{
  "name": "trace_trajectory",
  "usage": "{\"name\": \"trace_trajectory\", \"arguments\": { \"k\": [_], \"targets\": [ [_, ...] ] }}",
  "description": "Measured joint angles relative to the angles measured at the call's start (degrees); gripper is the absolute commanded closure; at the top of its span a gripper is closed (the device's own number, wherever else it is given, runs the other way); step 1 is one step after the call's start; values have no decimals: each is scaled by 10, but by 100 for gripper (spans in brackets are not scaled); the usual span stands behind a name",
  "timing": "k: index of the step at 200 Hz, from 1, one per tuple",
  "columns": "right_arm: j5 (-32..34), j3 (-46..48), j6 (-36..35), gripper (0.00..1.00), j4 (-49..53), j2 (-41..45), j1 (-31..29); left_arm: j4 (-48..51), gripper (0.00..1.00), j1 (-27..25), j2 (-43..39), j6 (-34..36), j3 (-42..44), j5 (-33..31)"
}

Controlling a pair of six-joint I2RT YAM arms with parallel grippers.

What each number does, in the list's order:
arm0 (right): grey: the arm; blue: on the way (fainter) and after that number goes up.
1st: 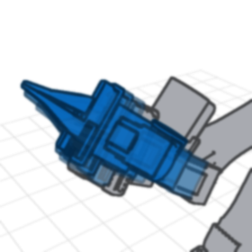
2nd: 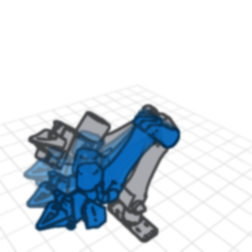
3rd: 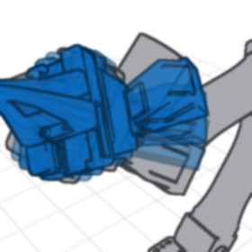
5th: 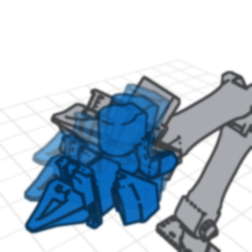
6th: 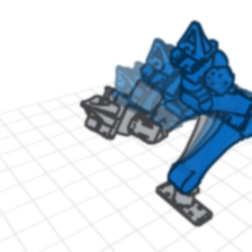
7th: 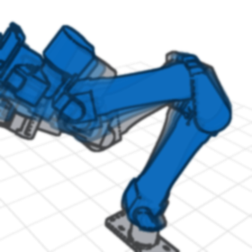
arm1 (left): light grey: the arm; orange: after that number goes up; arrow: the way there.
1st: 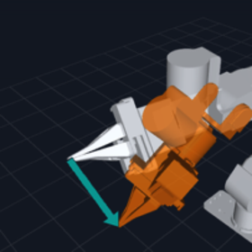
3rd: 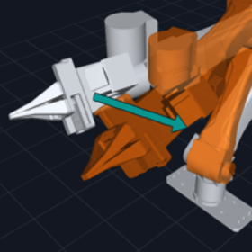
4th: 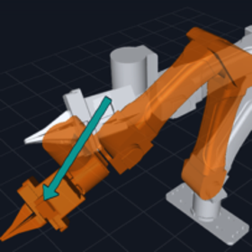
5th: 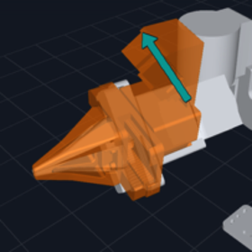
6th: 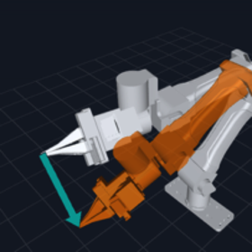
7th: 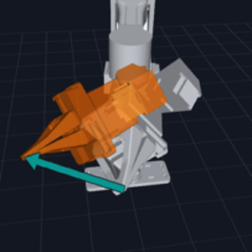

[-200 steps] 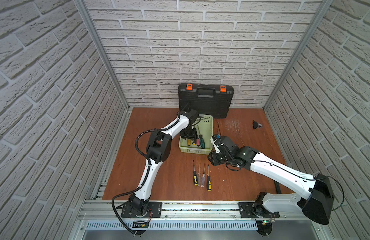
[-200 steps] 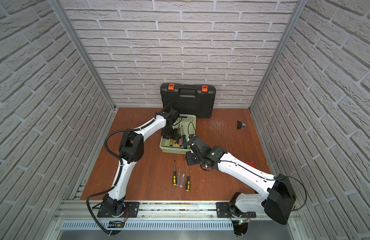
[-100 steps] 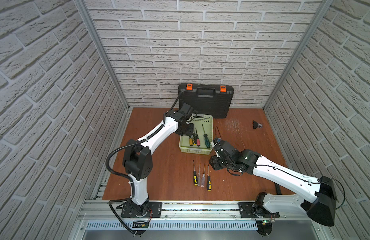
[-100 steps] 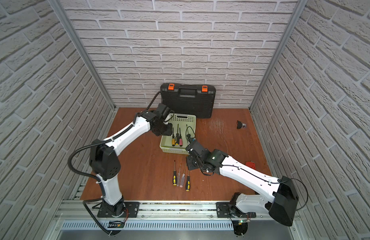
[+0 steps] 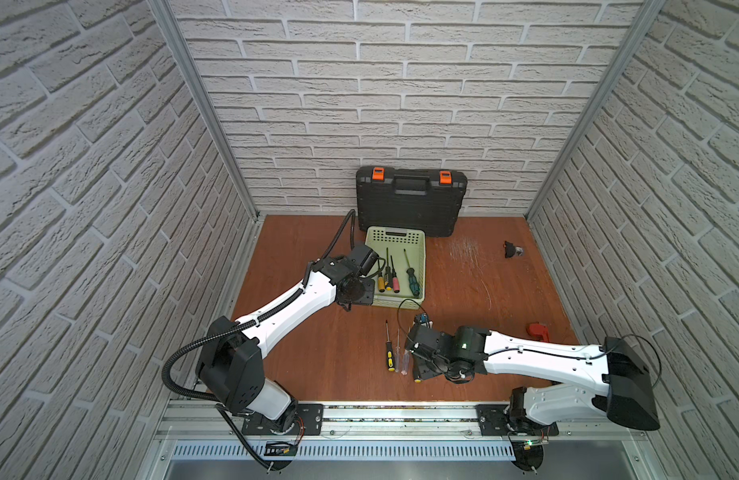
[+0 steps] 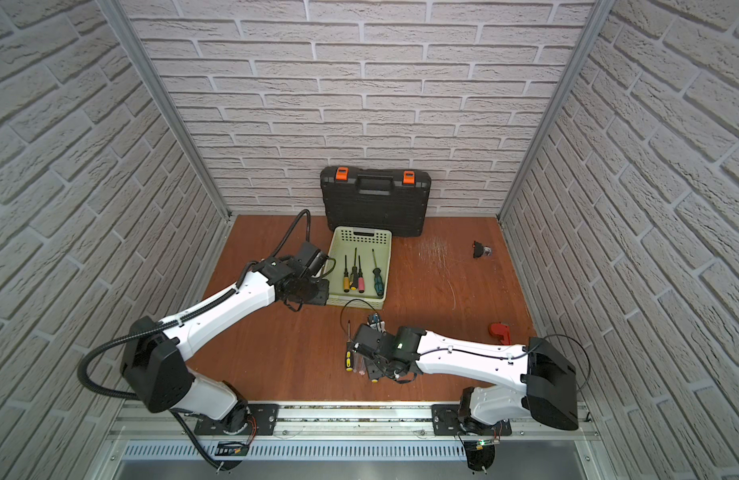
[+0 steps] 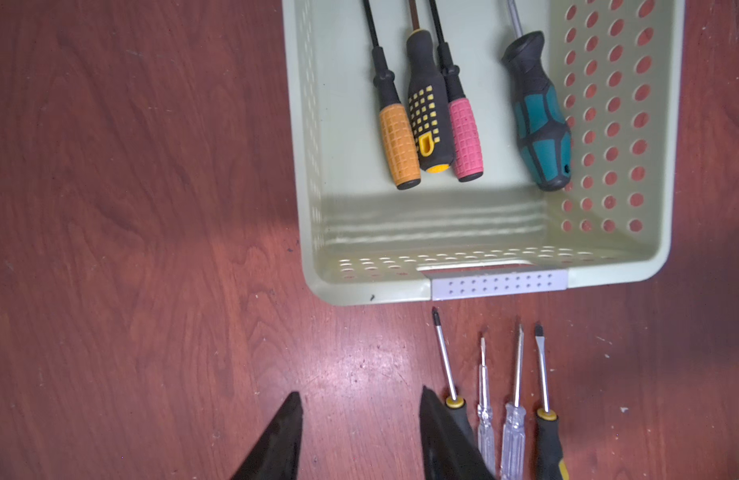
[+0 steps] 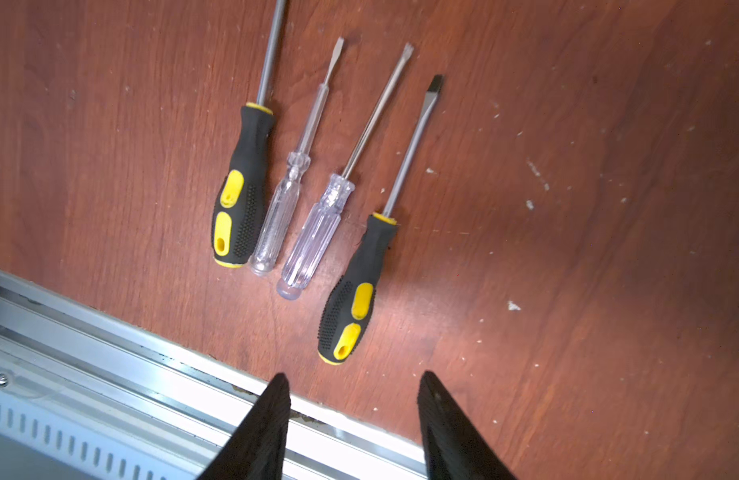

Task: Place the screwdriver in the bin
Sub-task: 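Withdraw the left gripper while the right gripper moves to the yellow-black screwdriver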

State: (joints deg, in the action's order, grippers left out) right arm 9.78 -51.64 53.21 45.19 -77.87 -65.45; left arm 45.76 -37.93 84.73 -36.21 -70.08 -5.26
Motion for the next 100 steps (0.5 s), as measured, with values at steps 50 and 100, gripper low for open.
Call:
{"name": "trace_trajectory", "arguments": {
  "k": [50, 100],
  "targets": [
    [-2, -18, 49, 44, -17, -87, -14, -12, 50, 0, -46, 0, 29, -5],
    [16, -18, 79, 45, -7, -101, -14, -12, 48, 10, -62, 6, 39, -28]
  ]
}}
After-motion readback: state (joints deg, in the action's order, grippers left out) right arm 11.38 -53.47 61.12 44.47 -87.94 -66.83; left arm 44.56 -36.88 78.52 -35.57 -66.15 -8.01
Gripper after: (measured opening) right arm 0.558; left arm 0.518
